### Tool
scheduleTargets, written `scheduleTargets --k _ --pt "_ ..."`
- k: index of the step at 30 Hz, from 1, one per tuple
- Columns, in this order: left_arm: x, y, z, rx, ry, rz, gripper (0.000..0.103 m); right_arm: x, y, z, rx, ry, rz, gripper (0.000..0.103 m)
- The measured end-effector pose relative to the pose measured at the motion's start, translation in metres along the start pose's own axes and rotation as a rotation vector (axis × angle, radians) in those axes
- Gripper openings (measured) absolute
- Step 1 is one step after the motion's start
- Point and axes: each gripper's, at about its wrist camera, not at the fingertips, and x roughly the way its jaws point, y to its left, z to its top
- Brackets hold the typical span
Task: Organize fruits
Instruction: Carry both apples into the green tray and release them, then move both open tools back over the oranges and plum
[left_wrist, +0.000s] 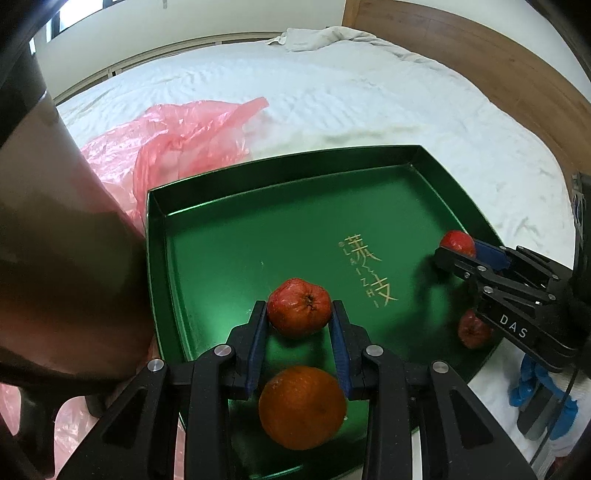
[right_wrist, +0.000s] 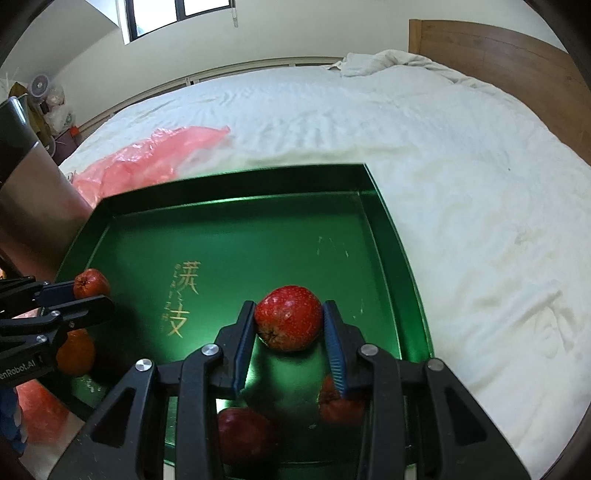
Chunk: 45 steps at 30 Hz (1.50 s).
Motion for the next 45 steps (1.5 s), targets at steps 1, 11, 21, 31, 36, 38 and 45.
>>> scheduleTargets --k 1,11,21,31,36,38,45 --pt "0.002 0.001 0.000 -0.001 0.002 0.004 0.028 0.001 0.000 0.000 -0.002 -0.001 -0.001 0.051" --pt "0.011 0.002 -0.001 0.006 0.020 0.029 0.029 0.003 0.002 0.000 -0.018 0.000 -0.005 0.051" --pt "-0.003 -0.002 0.001 0.029 -0.008 0.086 0.041 -0.010 0.002 -0.001 -0.009 -0.011 -0.017 0.091" --pt "-0.051 -0.009 -0.012 0.036 -0.069 0.063 0.043 -0.055 0.000 -0.005 0.010 -0.062 -0.025 0.099" --pt "-0.080 -0.010 -0.027 0.018 -0.105 0.050 0.043 -0.084 0.009 -0.014 0.002 -0.087 -0.020 0.103" --pt "-0.091 -0.011 -0.037 0.019 -0.111 0.049 0.043 -0.096 0.013 -0.019 -0.001 -0.093 -0.017 0.103" --pt "-0.127 -0.007 -0.068 0.011 -0.125 0.055 0.043 -0.131 0.032 -0.036 -0.010 -0.112 0.016 0.103"
